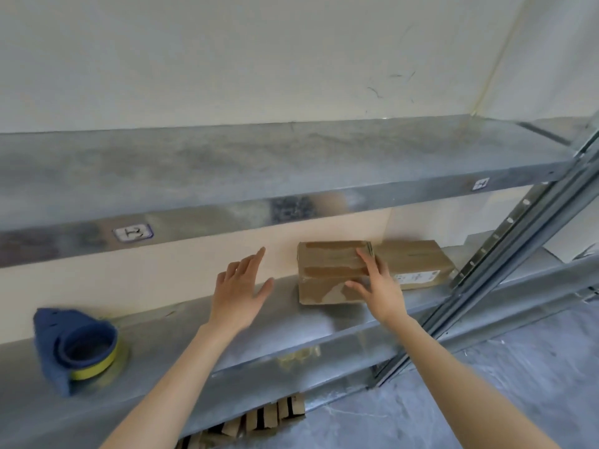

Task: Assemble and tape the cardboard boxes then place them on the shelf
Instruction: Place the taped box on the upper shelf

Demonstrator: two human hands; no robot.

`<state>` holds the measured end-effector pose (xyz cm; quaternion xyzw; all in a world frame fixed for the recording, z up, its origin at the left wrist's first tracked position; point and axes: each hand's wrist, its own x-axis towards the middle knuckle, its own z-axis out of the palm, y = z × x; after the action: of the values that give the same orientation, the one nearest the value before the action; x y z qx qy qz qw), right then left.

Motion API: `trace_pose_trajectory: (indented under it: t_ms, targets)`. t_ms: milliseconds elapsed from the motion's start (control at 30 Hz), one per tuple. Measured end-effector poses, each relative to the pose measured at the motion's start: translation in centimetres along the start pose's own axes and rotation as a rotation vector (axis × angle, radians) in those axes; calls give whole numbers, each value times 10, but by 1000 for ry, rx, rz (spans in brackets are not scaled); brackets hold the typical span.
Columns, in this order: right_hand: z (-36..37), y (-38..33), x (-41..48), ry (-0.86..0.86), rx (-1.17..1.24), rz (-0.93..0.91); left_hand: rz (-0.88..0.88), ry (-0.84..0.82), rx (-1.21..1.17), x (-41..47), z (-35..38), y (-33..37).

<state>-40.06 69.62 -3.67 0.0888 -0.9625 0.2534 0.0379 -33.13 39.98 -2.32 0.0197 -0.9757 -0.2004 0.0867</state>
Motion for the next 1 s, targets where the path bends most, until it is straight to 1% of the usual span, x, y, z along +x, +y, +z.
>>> trace_pose_trajectory:
  t_ms: [167, 333, 600, 700, 867, 1000]
  targets:
    - [0, 22, 18, -65, -100, 15, -12, -19, -8, 20, 11, 12]
    - [-8, 42, 29, -5, -179, -55, -84, -11, -27, 25, 19, 22]
    - [-28, 61, 42, -70, -157, -158, -192, 14, 3, 7, 28, 55]
    - [-36, 63, 43, -109, -162, -176, -217, 26, 39, -1, 27, 66]
    - [-53, 58, 45, -60, -188, -217, -248, 70, 85, -13, 17, 75]
    - [-57, 33, 50, -43, -211, -269, -278, 120, 200, -23, 0, 78]
